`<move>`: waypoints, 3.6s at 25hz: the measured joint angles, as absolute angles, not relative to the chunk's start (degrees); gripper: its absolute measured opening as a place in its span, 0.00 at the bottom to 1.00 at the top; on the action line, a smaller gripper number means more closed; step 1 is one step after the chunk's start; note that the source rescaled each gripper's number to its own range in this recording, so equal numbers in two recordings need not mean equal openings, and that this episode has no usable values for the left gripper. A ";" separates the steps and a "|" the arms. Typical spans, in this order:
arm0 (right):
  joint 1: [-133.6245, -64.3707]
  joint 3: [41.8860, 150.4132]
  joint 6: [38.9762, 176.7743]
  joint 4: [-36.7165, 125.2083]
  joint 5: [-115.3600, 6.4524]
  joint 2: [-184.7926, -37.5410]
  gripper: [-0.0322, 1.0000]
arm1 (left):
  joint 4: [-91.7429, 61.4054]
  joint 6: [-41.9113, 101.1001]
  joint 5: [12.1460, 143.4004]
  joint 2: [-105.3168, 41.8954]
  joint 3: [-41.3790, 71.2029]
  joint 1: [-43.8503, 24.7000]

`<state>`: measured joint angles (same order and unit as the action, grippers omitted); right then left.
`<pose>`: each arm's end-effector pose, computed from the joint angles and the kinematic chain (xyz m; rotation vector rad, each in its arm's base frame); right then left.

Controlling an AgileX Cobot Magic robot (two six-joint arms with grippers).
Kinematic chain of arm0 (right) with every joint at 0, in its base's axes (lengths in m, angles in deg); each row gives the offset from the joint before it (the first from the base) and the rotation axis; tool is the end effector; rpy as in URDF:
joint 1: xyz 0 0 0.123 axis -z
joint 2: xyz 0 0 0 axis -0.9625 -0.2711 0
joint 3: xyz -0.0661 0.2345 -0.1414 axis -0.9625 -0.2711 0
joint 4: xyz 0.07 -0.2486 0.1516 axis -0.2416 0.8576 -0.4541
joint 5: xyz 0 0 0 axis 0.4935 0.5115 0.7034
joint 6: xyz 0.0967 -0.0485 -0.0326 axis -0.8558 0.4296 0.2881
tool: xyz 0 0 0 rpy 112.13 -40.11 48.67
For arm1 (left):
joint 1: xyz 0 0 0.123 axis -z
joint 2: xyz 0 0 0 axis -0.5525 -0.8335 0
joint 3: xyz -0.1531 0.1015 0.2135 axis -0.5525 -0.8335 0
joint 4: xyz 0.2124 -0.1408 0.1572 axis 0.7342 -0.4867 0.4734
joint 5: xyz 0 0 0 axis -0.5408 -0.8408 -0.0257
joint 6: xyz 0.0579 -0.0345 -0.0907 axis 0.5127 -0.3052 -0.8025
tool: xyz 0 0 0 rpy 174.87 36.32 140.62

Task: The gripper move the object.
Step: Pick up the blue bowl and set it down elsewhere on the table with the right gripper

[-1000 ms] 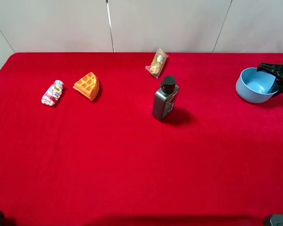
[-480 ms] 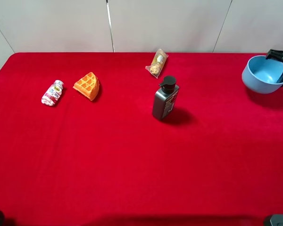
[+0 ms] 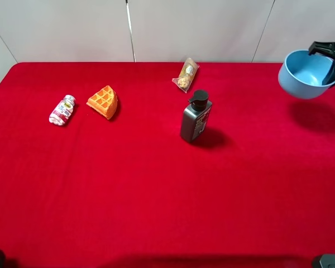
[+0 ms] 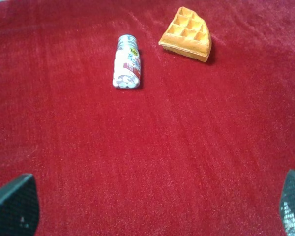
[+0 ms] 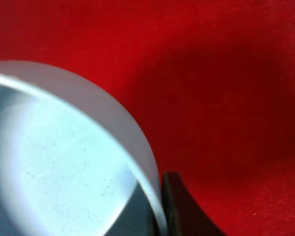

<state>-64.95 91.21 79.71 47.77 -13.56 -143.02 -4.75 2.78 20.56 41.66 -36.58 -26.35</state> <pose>0.4135 -0.0612 0.1644 0.4244 2.8429 0.0799 0.0595 -0.0129 0.2870 0.2605 2.0382 -0.0638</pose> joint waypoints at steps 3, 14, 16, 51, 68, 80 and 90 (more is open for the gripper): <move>-66.62 91.21 79.71 47.96 -12.53 -140.39 0.03 | -4.75 2.78 20.56 41.66 -36.58 -26.35; -74.68 94.13 79.76 48.47 -4.61 -132.68 0.03 | -4.75 2.78 20.56 41.66 -36.58 -26.35; -76.96 96.89 79.76 48.58 -2.64 -132.60 0.03 | -4.75 2.78 20.56 41.66 -36.58 -26.35; -115.05 111.78 73.42 47.58 3.20 -143.18 0.03 | -4.75 2.78 20.56 41.66 -36.58 -26.35; -116.88 117.35 74.53 47.10 -1.81 -156.09 0.03 | -4.75 2.78 20.56 41.66 -36.58 -26.35; -116.88 117.35 78.05 47.38 -5.64 -161.87 0.03 | -4.75 2.78 20.56 41.66 -36.58 -26.35; -116.88 116.83 82.61 47.99 -7.56 -165.40 0.03 | -4.75 2.78 20.56 41.66 -36.58 -26.35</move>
<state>-116.88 116.83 82.61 47.99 -7.56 -165.40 -4.75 2.78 20.56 41.66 -36.58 -26.35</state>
